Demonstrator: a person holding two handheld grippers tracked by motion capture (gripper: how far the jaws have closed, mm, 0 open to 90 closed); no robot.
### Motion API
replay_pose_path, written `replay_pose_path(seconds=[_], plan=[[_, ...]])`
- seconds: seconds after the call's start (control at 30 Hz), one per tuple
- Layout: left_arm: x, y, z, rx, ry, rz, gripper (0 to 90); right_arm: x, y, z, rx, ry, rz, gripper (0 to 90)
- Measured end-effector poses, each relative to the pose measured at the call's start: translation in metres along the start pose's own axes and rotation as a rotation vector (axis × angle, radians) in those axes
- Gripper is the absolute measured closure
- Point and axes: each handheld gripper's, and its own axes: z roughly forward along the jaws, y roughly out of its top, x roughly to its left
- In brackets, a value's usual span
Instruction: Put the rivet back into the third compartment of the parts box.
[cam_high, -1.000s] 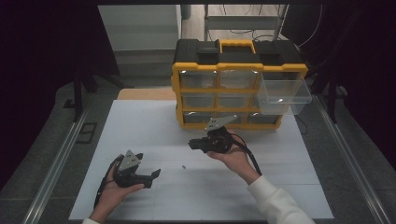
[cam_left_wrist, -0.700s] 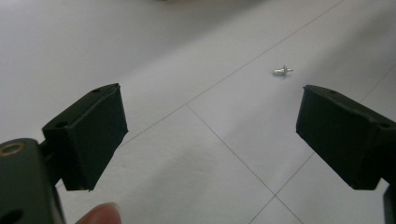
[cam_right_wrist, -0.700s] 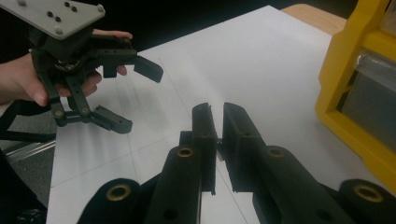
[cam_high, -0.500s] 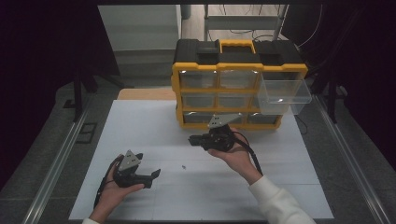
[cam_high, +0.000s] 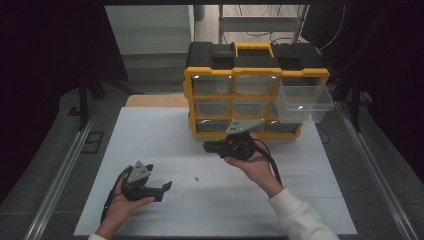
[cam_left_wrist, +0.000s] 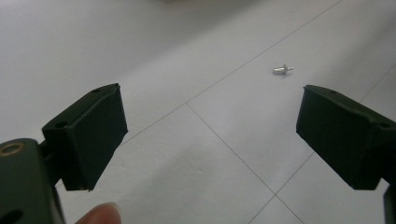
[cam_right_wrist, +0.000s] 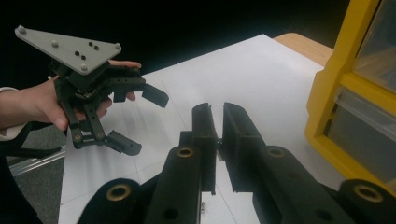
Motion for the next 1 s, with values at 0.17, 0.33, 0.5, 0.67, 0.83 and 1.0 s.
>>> replay_pose_path(seconds=[0.17,0.33,0.5,0.67,0.83,1.0], plan=[[0.0,0.0,0.0,-0.001,0.002,-0.001,9.1,0.001,0.004,-0.005,-0.017,-0.003,-0.002,83.7],[0.0,0.0,0.0,-0.004,0.002,-0.009,9.1,0.001,0.007,-0.008,-0.031,-0.008,0.0,83.7],[0.0,0.0,0.0,-0.002,0.001,-0.006,9.0,0.003,0.011,-0.013,-0.047,-0.013,-0.009,83.7],[0.0,0.0,0.0,-0.003,0.003,-0.008,9.1,0.004,0.016,-0.018,-0.065,-0.014,-0.013,83.7],[0.0,0.0,0.001,-0.001,0.002,-0.005,9.1,0.006,0.02,-0.023,-0.083,-0.017,-0.016,83.7],[-0.001,0.0,0.001,0.0,0.002,-0.006,9.1,0.007,0.025,-0.029,-0.104,-0.023,-0.018,83.7]])
